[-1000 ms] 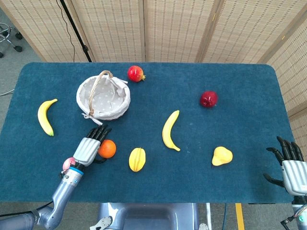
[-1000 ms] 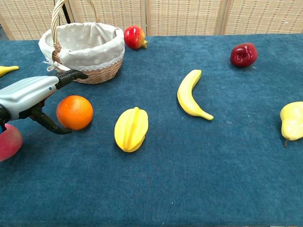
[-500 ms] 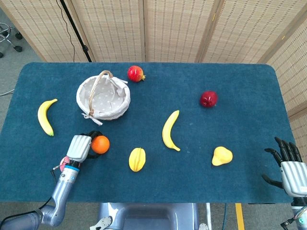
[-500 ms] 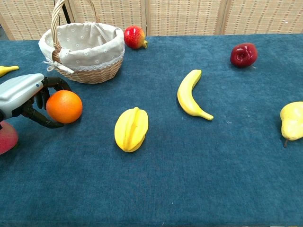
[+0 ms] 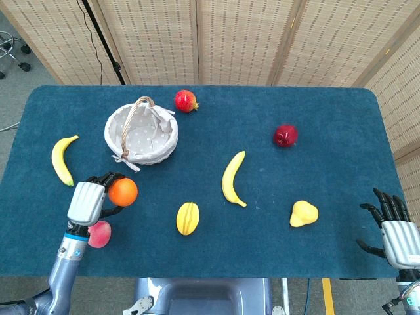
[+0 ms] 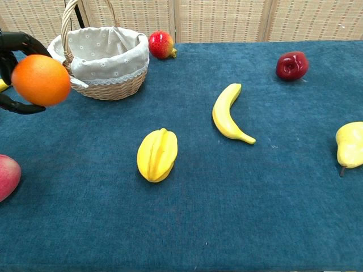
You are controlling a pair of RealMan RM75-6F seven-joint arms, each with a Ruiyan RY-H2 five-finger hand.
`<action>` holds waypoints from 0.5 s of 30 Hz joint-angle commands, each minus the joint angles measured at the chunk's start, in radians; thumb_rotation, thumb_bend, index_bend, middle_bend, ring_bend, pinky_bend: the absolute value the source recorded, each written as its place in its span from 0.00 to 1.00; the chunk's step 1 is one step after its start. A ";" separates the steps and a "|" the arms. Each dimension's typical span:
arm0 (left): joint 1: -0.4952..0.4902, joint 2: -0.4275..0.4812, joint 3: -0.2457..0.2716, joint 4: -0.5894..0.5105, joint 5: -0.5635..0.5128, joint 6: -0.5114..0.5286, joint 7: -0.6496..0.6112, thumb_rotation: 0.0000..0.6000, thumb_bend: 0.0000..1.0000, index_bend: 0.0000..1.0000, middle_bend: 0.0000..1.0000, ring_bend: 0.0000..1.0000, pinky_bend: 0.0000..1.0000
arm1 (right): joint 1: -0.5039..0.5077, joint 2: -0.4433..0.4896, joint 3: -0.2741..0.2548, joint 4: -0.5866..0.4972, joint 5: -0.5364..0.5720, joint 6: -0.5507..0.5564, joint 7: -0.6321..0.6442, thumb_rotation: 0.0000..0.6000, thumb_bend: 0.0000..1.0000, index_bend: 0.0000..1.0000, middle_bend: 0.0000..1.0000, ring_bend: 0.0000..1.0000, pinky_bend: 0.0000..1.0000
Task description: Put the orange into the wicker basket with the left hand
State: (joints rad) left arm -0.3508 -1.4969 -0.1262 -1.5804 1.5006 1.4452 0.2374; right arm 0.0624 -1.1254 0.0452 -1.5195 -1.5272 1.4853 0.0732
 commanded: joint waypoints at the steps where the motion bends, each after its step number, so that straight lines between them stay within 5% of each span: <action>1: 0.052 0.079 0.015 -0.081 0.036 0.079 0.067 1.00 0.31 0.71 0.61 0.58 0.53 | 0.000 0.001 0.001 0.002 0.004 -0.002 0.005 1.00 0.00 0.26 0.03 0.04 0.00; 8: 0.122 0.186 -0.019 -0.106 -0.029 0.156 0.061 1.00 0.31 0.71 0.61 0.58 0.53 | 0.000 0.004 0.002 0.005 0.007 -0.006 0.019 1.00 0.00 0.26 0.03 0.04 0.00; 15: 0.111 0.226 -0.088 -0.020 -0.145 0.100 -0.017 1.00 0.31 0.71 0.61 0.58 0.53 | 0.001 0.008 0.002 0.006 0.008 -0.009 0.034 1.00 0.00 0.26 0.03 0.04 0.00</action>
State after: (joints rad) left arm -0.2341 -1.2806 -0.1939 -1.6258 1.3817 1.5655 0.2413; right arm 0.0631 -1.1174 0.0475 -1.5133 -1.5189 1.4769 0.1073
